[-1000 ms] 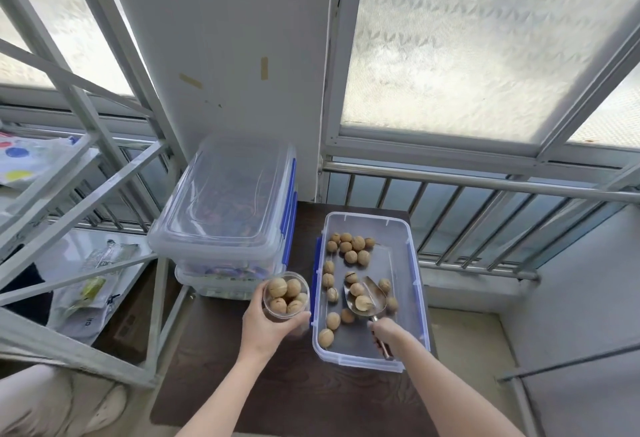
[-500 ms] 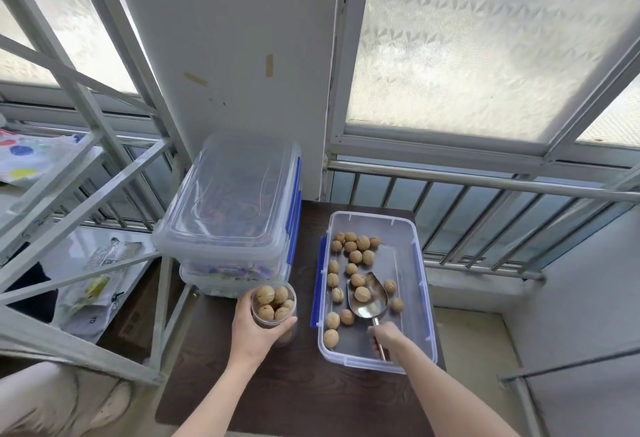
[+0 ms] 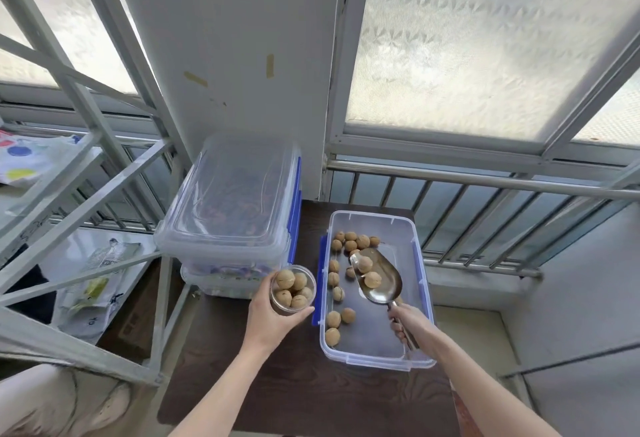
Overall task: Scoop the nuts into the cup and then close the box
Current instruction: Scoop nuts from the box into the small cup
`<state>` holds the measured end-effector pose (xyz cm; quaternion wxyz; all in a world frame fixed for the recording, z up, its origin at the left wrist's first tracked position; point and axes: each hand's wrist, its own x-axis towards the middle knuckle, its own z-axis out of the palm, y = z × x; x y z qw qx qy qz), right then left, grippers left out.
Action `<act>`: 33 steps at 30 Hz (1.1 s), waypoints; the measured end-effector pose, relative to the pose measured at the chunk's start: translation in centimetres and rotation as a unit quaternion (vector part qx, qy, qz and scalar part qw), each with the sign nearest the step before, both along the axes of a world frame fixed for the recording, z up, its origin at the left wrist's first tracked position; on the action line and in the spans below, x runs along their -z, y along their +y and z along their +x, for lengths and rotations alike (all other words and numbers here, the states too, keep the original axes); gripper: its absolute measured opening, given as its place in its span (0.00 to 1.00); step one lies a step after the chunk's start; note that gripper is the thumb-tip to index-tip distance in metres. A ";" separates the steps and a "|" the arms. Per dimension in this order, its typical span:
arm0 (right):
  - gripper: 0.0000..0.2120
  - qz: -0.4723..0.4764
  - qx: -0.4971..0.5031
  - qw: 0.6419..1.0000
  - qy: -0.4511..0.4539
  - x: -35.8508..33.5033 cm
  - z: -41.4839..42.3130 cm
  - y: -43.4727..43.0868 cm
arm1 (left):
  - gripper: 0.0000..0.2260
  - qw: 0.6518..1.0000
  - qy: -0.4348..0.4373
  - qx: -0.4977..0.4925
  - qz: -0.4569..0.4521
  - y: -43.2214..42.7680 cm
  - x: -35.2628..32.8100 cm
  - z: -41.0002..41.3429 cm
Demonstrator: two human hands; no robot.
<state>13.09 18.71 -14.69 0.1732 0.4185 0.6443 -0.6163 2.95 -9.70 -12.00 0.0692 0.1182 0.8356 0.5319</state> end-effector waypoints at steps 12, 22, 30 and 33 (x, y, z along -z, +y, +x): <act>0.04 0.129 -0.255 0.958 -0.003 -13.6 1.4 4.0 | 0.32 0.997 0.032 0.064 0.004 3.7 -2.3 -0.8; 0.05 0.216 -0.346 0.912 -0.042 -16.1 -0.8 2.1 | 0.32 0.994 0.056 0.091 -0.016 4.8 -3.6 -1.2; 0.09 0.257 -0.378 0.888 -0.060 -17.5 -2.4 2.0 | 0.32 0.994 0.065 0.091 -0.019 5.1 -3.7 -1.3; 0.12 0.255 -0.369 0.892 -0.054 -17.2 -2.0 2.1 | 0.32 0.994 0.062 0.090 -0.016 5.0 -3.6 -1.4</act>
